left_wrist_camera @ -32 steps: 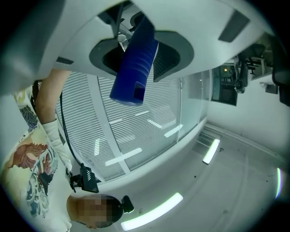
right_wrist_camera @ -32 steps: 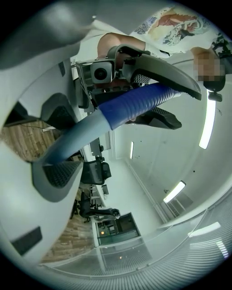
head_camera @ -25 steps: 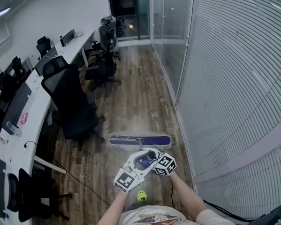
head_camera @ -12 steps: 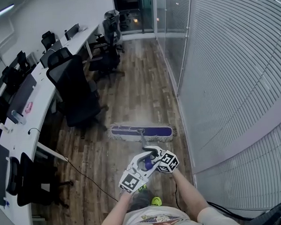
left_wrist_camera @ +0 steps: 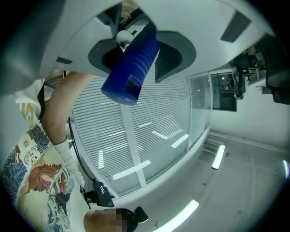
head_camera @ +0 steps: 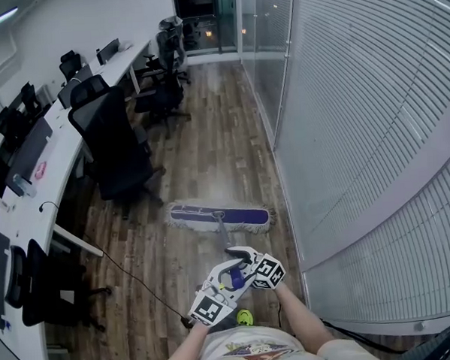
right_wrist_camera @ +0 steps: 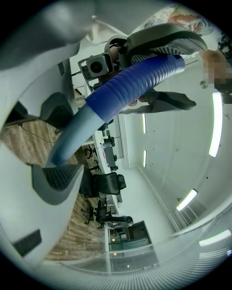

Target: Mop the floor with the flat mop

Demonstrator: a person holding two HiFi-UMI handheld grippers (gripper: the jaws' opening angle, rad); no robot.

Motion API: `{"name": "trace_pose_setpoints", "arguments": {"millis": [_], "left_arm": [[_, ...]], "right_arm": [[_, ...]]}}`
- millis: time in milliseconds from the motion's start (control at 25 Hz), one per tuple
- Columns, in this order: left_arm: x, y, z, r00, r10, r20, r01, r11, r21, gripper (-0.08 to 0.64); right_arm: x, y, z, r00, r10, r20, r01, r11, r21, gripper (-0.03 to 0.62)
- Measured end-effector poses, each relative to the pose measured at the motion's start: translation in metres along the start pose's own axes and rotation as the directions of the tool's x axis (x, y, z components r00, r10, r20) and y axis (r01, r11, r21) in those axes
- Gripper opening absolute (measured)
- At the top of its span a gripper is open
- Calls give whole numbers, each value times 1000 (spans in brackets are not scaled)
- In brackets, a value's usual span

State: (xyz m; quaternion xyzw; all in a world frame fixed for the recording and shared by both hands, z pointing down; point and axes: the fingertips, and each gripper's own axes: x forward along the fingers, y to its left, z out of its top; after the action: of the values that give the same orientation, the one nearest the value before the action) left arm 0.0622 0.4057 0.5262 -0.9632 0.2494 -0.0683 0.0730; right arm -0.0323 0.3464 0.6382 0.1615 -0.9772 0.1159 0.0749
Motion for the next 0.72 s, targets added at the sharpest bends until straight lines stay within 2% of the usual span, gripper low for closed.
{"name": "trace_pose_setpoints", "arguments": {"millis": [400,720], "left_arm": [[-34,-41,12,1000,5,-12,-5,1000,-4,161],[-48,-44,-2,1000,-17,-14,17,1000,7,161]], "right_arm": [[-11,54,-10,999,31,-44,-31,999,-6,206],[0,61,-22,998,15,-60,-17,999,-31,206]]}}
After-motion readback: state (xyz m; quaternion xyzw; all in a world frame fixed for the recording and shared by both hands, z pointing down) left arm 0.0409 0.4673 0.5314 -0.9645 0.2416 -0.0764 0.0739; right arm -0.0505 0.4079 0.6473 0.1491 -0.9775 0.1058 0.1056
